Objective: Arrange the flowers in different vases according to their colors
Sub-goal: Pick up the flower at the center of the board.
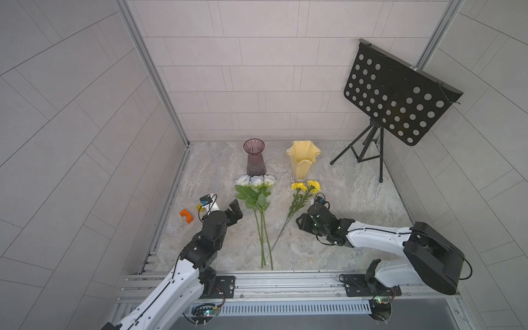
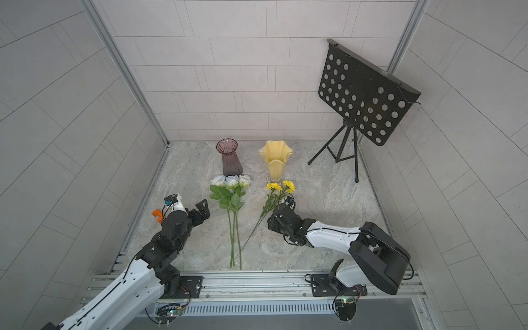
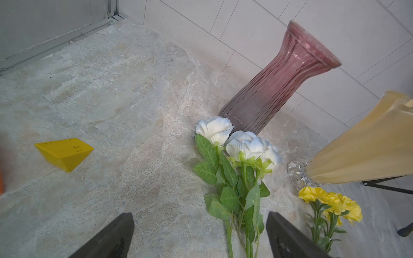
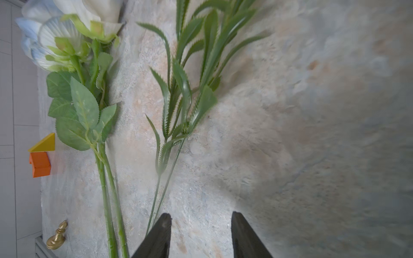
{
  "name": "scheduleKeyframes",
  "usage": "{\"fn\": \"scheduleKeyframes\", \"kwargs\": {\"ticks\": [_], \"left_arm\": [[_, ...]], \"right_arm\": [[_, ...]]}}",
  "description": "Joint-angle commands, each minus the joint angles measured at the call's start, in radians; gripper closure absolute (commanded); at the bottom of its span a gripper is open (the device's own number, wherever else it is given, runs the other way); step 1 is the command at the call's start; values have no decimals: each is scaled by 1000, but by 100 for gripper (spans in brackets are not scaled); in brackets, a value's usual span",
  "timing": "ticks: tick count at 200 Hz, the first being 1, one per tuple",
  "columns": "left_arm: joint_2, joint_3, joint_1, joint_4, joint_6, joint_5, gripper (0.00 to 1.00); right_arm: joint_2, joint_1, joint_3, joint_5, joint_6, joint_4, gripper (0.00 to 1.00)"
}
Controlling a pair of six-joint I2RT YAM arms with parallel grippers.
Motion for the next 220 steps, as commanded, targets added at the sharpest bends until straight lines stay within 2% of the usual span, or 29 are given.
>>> {"fn": "scheduleKeyframes", "kwargs": {"ticks": [1, 32, 75, 220], "left_arm": [[47, 73, -1, -17, 17, 27, 0], [95, 93, 0, -20, 20, 46, 0], [93, 91, 0, -20, 22, 44, 0], [86, 87, -1, -15, 23, 49, 0]], "right_arm": [[35, 39, 65, 63, 47, -56, 52], [82, 60, 137, 117, 54, -135, 53], [111, 65, 173, 160, 58, -206, 62], [266, 79, 276, 160, 73, -243, 62]]}}
